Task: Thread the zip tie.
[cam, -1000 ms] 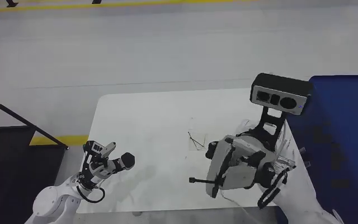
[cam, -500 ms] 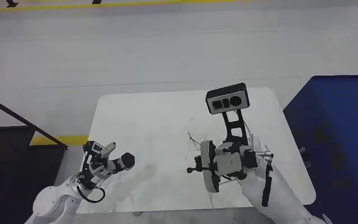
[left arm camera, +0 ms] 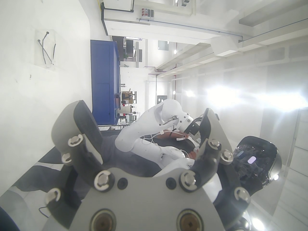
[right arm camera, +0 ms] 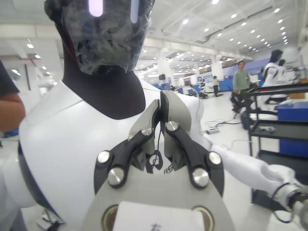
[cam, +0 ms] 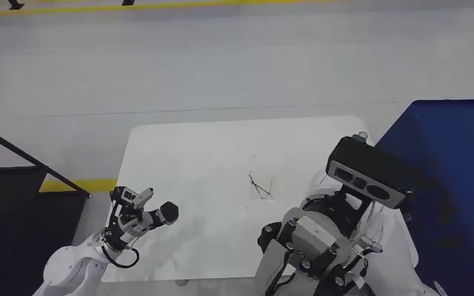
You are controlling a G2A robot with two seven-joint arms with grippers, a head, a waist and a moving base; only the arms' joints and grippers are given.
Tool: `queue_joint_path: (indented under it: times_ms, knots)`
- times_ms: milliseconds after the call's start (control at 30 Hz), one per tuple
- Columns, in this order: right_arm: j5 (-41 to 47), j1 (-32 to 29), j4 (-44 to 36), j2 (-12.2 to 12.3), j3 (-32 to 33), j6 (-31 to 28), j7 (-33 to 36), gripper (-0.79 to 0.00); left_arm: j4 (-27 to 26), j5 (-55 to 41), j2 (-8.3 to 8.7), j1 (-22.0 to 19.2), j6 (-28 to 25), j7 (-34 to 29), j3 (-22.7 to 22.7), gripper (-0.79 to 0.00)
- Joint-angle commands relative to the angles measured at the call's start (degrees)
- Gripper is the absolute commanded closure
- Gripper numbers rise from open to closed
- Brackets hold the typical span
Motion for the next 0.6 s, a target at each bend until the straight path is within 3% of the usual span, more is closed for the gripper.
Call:
queue_joint_path:
  times_ms: [0,167,300,400,567]
  knots:
    - [-4.67,0.09,-0.95,0.09,2.10,-0.17,-1.03,0.000,0.00,0.00,0.00,0.00,0.00,0.00,0.00,-0.785]
    - [-12.63,2.31,-4.66,0.34,5.43,5.39,-2.50,0.000,0.00,0.00,0.00,0.00,0.00,0.00,0.00,-0.785]
    - [-14.05,4.76,-7.31,0.84,6.73,15.76,0.32,0.000,0.00,0.00,0.00,0.00,0.00,0.00,0.00,-0.785]
    - [-8.96,7.75,-8.42,1.25,7.71,24.64,4.15,0.000,0.00,0.00,0.00,0.00,0.00,0.00,0.00,-0.785]
    - [1.27,9.04,-8.44,1.72,10.77,36.13,4.90,0.000,0.00,0.00,0.00,0.00,0.00,0.00,0.00,-0.785]
